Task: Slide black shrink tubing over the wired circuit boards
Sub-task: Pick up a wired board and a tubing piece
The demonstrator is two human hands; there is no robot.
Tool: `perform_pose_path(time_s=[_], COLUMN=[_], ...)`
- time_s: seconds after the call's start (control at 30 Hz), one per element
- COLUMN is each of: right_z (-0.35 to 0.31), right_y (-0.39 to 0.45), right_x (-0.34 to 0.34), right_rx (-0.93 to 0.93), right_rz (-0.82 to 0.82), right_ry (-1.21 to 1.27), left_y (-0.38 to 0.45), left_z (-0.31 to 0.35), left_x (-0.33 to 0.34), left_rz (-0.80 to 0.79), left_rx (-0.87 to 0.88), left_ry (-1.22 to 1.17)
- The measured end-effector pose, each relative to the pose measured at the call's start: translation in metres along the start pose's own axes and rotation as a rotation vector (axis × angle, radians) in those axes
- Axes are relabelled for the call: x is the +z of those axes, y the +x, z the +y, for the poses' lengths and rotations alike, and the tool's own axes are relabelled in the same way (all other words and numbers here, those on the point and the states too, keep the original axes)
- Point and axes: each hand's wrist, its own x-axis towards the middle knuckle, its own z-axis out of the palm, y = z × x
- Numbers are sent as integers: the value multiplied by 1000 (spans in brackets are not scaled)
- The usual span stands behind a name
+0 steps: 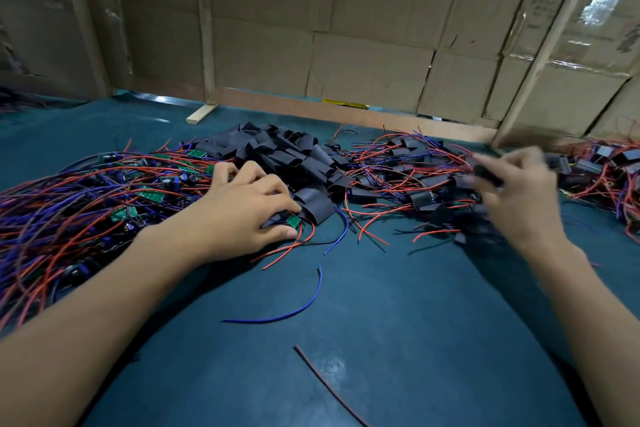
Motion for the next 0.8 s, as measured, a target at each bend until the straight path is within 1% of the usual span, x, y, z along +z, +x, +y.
perform_pose_path(time_s=[0.03,0.07,0.1,0.13,0.17,0.23,0.27,0.3,0.33,0.37,0.4,0.43,0.47,0.5,0.53,0.6,0.63,0.73,0.8], right_z=[-1,-3,-11,-22,-32,-59,-78,-99,-117,-134,-147,-154,-155,-152,-147,-138,-135,-131,-133], right_y=[-2,-5,-8,-11,-13,-17,-18,-18,-19,-22,-27,-32,-37,-39,-39,-36,-35,-37,-38], right_x=[5,9,7,2,-4,-12,-13,-10,-2,9,20,34,48,57,61,60,59,60,62], right_rx=[128,258,348,379,326,33,-124,-271,-380,-443,-474,-484,-478,-471,-468,-492,-500,-490,-427], right_rz=[-205,-357,-415,-385,-252,116,208,175,43,-150,-352,-519,-622,-656,-640,-534,-511,-561,-615], right_ry=[-81,-164,-224,-254,-234,-57,70,203,314,369,366,323,268,231,224,222,189,84,71], left_y=[1,1,1,1,0,-1,-1,-2,-3,-3,-4,-5,-6,-7,-7,-7,-7,-7,-8], left_z=[3,4,5,4,3,1,1,1,2,3,5,6,8,10,12,16,17,24,29], left_x=[1,2,2,1,0,-3,-3,-4,-4,-5,-6,-8,-12,-16,-20,-27,-30,-37,-38], left_rz=[10,27,57,92,121,142,151,173,207,242,272,292,307,330,371,504,576,728,740], left_rx=[0,2,7,16,27,54,65,74,84,94,97,94,97,113,140,193,212,279,324], left_ry=[-4,-17,-35,-53,-70,-85,-78,-73,-76,-83,-92,-104,-124,-147,-168,-208,-229,-236,-230])
